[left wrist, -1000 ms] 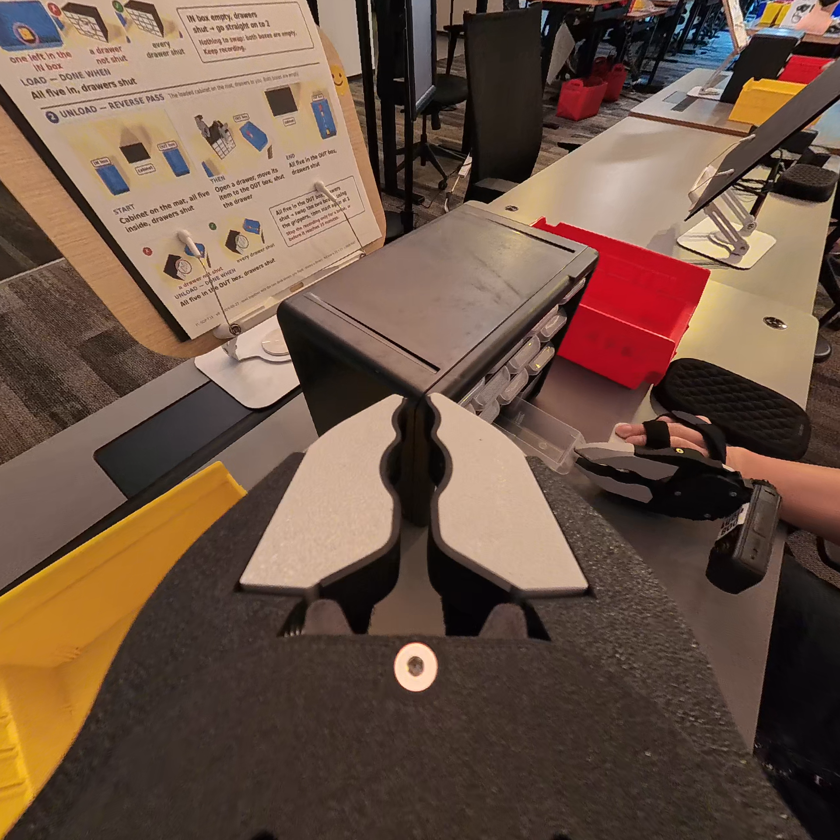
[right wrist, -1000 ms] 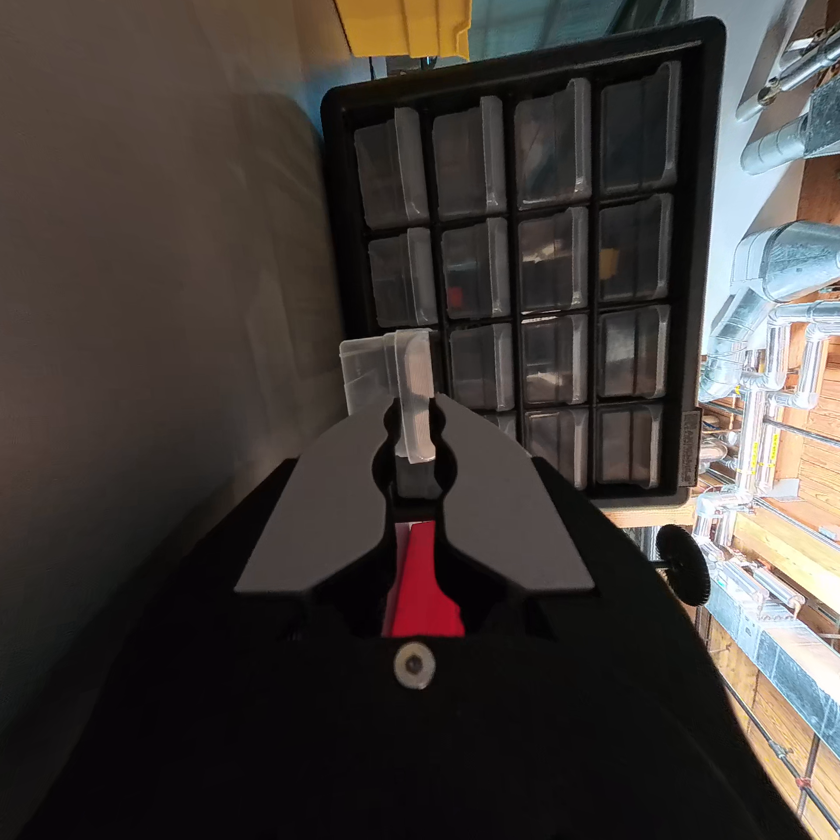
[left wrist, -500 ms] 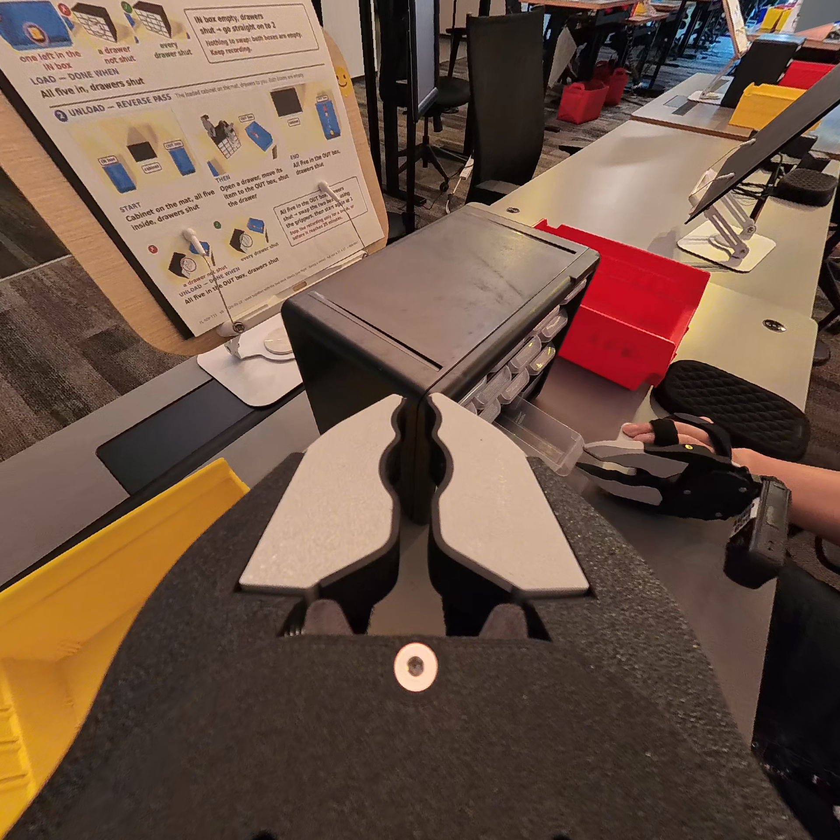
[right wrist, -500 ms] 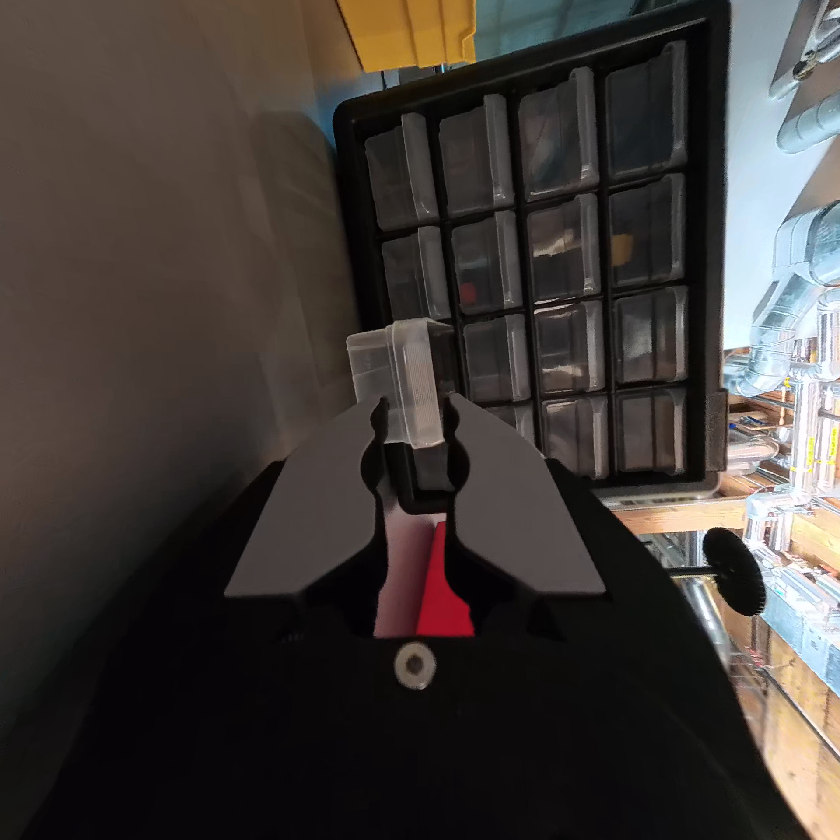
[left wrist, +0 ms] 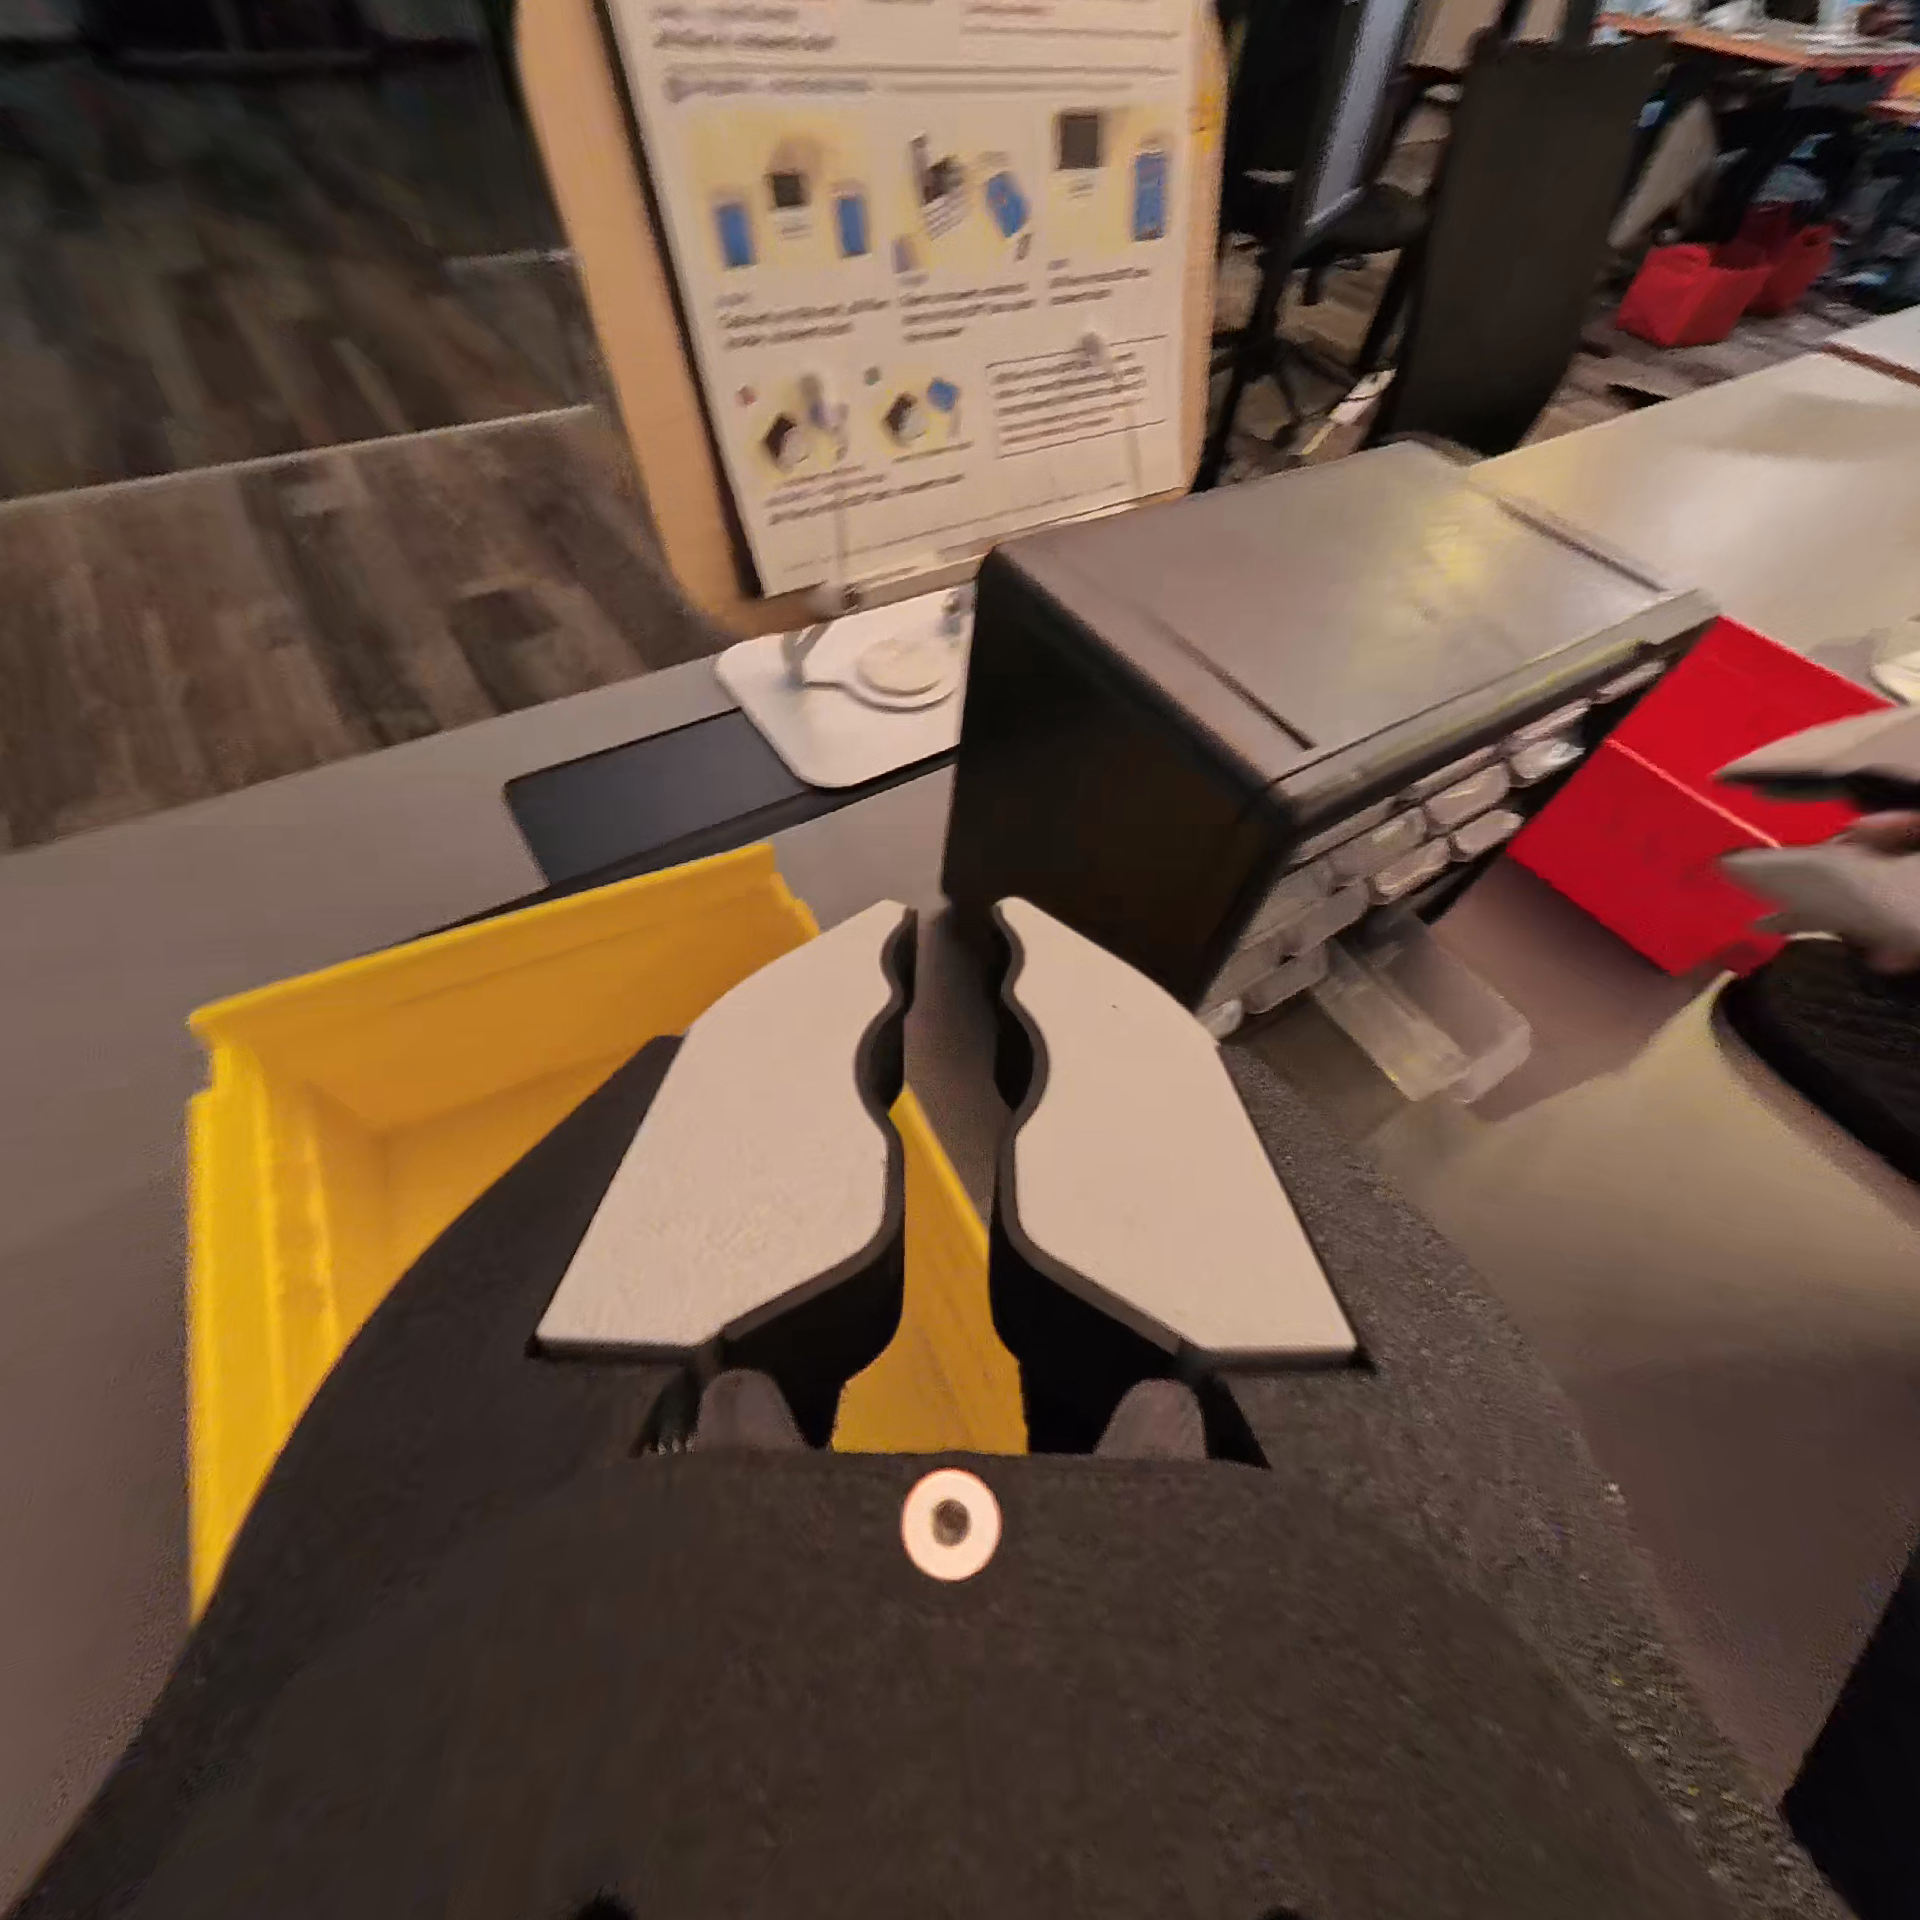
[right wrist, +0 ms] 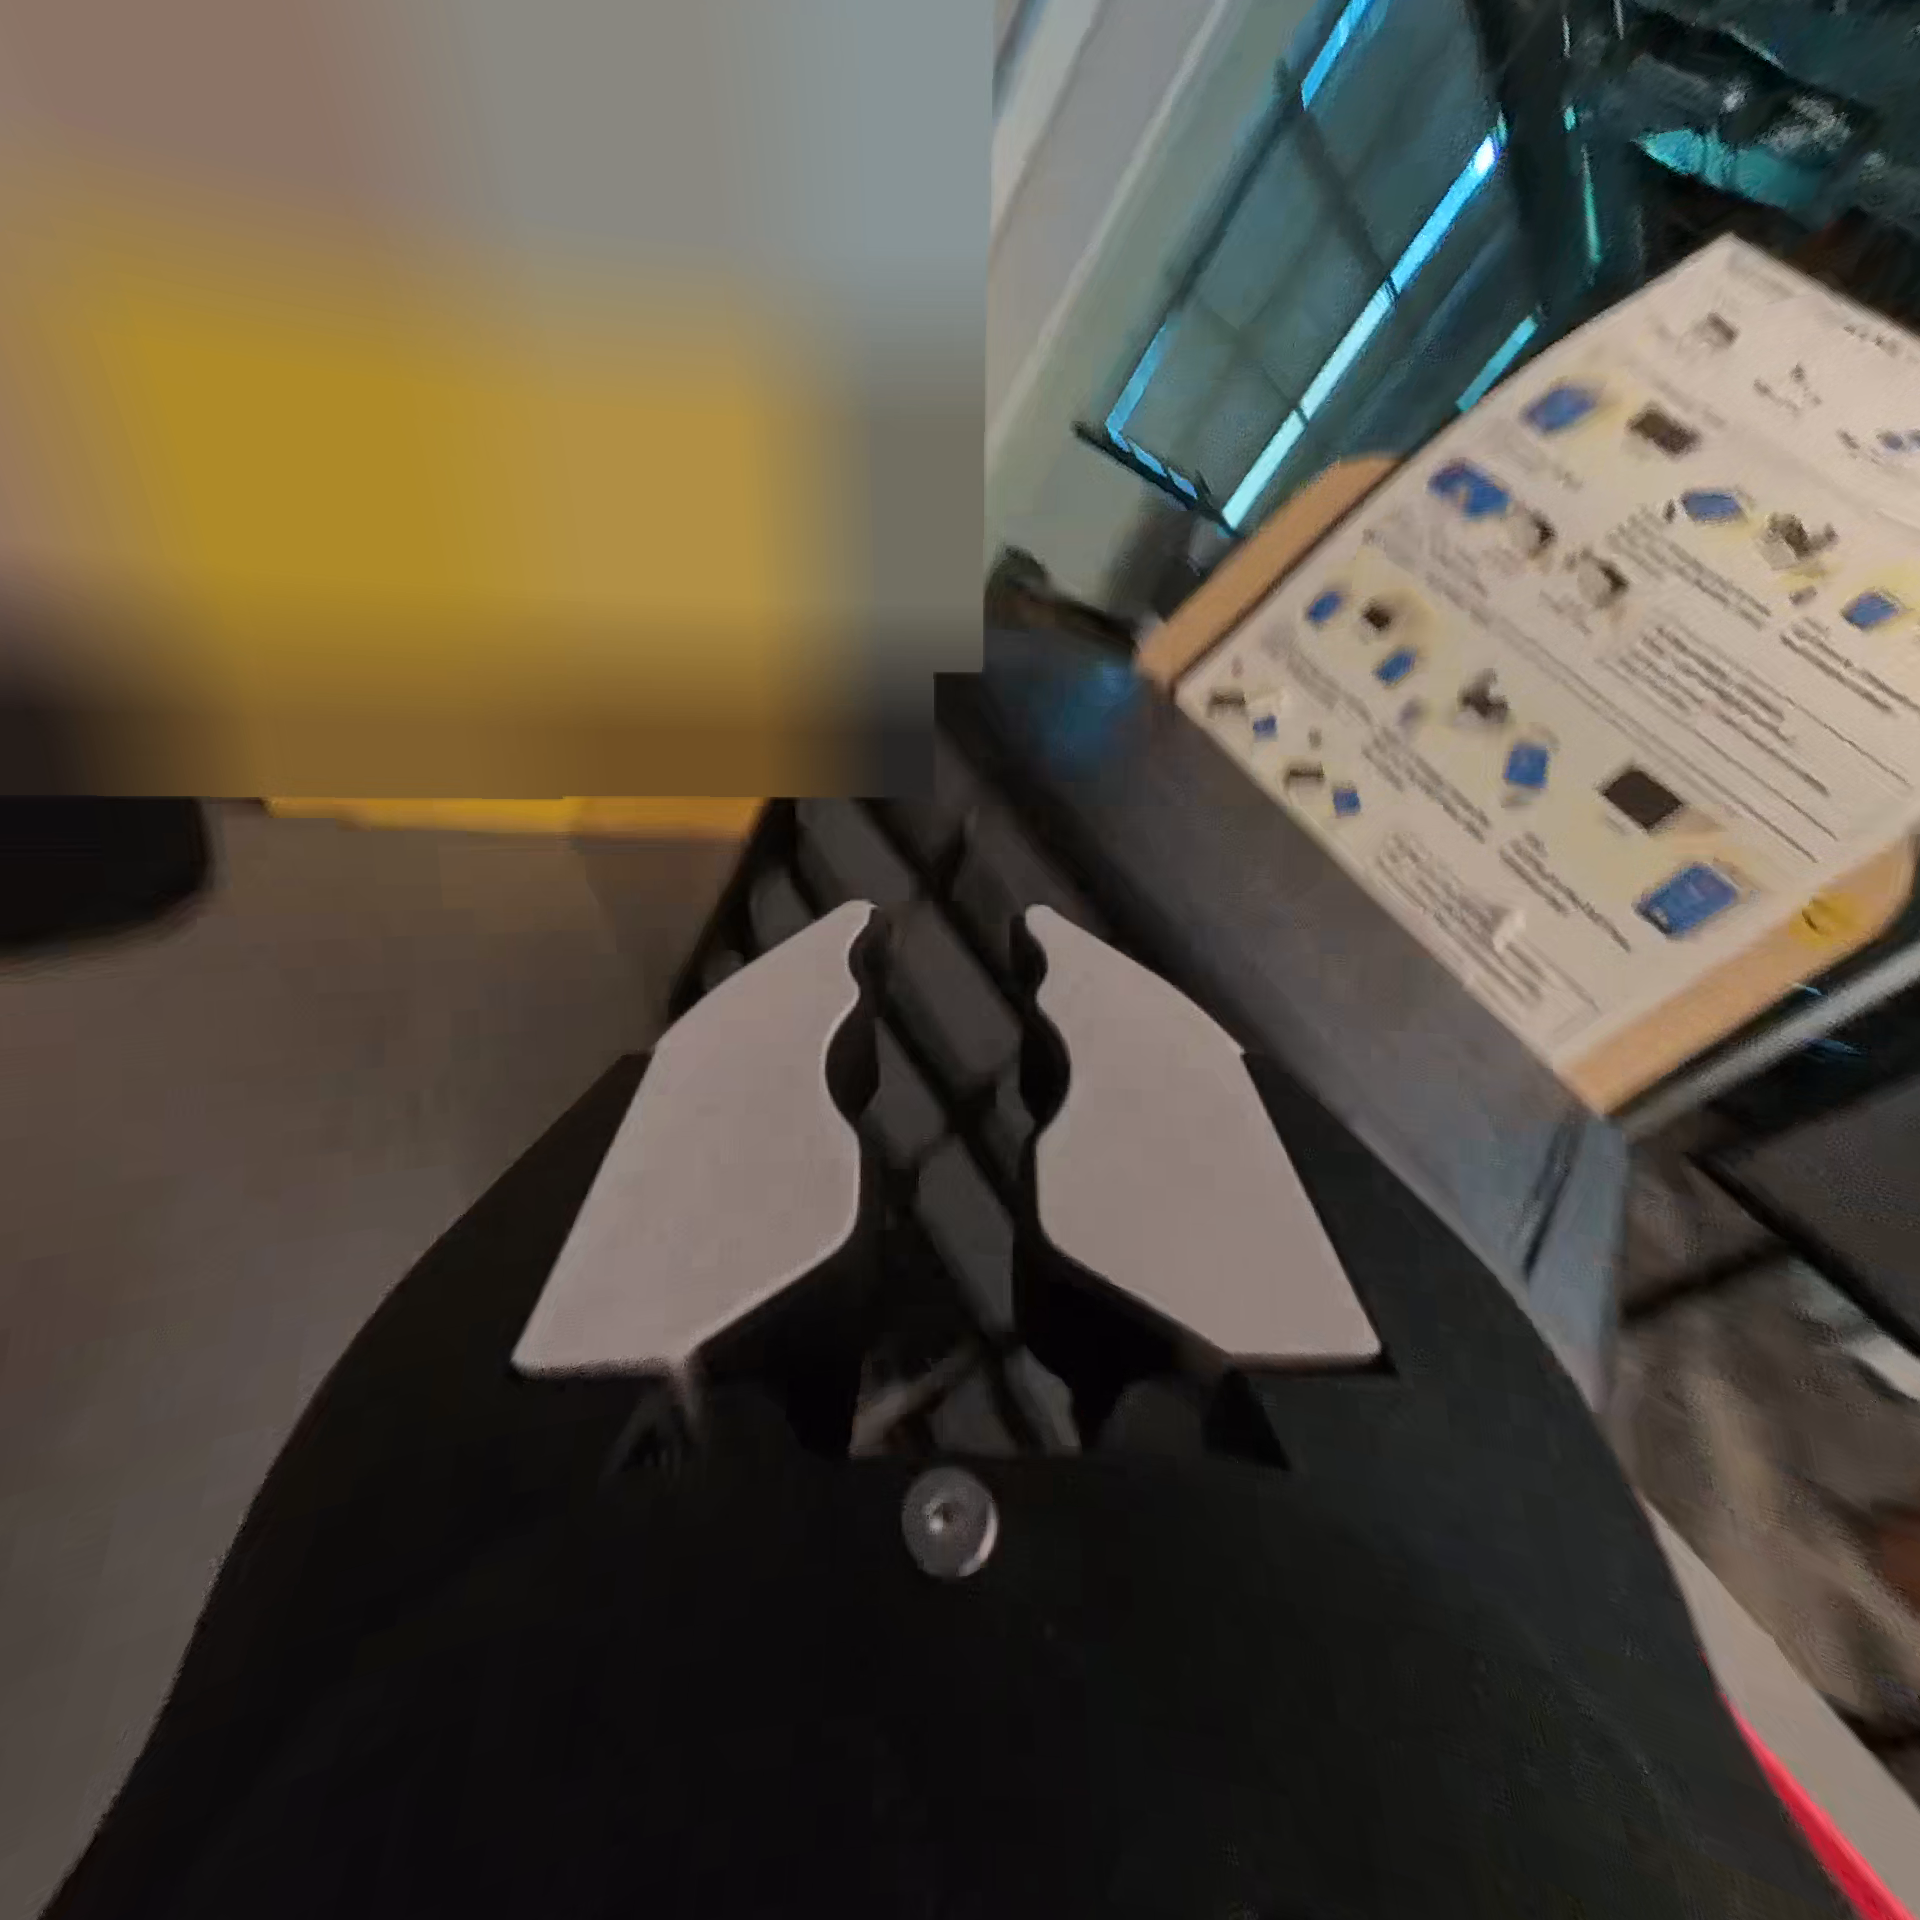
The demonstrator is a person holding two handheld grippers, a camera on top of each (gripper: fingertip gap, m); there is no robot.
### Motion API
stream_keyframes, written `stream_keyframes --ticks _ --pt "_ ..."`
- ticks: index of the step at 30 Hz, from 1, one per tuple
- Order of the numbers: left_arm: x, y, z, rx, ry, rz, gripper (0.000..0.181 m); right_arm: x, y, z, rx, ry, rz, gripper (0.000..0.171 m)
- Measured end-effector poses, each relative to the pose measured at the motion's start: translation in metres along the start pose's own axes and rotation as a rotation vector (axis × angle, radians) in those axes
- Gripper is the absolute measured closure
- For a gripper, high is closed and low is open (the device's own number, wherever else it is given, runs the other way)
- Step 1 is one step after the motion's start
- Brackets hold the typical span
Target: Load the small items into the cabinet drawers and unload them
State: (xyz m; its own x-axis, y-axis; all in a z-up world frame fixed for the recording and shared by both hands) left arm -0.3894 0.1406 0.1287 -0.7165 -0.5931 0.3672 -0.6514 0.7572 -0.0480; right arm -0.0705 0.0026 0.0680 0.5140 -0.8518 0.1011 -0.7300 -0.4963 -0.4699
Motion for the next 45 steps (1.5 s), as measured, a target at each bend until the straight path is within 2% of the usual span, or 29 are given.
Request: stream_keyframes --ticks 4,8,11,13,15,18,20,24,30,35,38,45 --pt "0.007 0.016 0.011 0.059 0.034 -0.057 0.169 -0.007 -0.031 -0.053 -0.123 -0.231 -0.043 0.149" --pt "0.012 0.021 0.016 0.059 0.053 -0.061 0.168 -0.01 -0.036 -0.08 -0.059 -0.283 -0.015 0.149" --pt "0.009 0.017 0.017 0.057 0.024 0.121 0.17 -0.01 -0.03 -0.092 0.04 -0.246 -0.036 0.148" --pt "0.008 0.02 0.017 0.049 0.091 0.279 0.172 -0.013 -0.029 -0.091 0.057 -0.197 -0.085 0.148" --pt "0.01 0.033 0.019 0.002 0.234 0.31 0.172 -0.015 -0.031 -0.087 0.039 -0.196 -0.116 0.148" --pt "0.011 0.048 0.036 -0.224 0.448 0.33 0.171 -0.013 -0.037 -0.078 -0.005 -0.272 -0.113 0.15" --pt "0.008 0.05 0.058 -0.374 0.551 0.404 0.168 -0.014 -0.042 -0.073 -0.016 -0.249 -0.131 0.15" --pt "-0.005 0.038 0.099 -0.463 0.613 0.642 0.167 -0.016 -0.057 -0.066 -0.037 -0.226 -0.057 0.149" --pt "-0.043 0.035 0.139 -0.641 0.759 0.807 0.159 -0.021 -0.058 -0.062 0.019 -0.192 0.004 0.149" --pt "-0.063 0.021 0.155 -0.663 0.836 0.84 0.147 -0.022 -0.06 -0.059 0.041 -0.159 0.037 0.149" --pt "-0.069 0.022 0.162 -0.634 0.895 0.79 0.139 -0.019 -0.061 -0.06 0.036 -0.169 0.037 0.149" --pt "-0.074 0.017 0.179 -0.587 0.987 0.718 0.145 -0.012 -0.065 -0.059 0.033 -0.179 0.045 0.149"
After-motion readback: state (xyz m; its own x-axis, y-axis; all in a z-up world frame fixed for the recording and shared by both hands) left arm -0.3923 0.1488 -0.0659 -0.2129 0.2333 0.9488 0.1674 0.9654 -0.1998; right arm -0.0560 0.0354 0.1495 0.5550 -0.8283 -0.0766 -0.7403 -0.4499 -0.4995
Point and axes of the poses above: each gripper's, where its closed fingertips meet, x back along the fingers, z out of its underside, y = z × x across the jaws, the point moved 8 cm from there along x, back along the fingers, and after that the axes turned 2 degrees about -x, right-handed, at the moved point
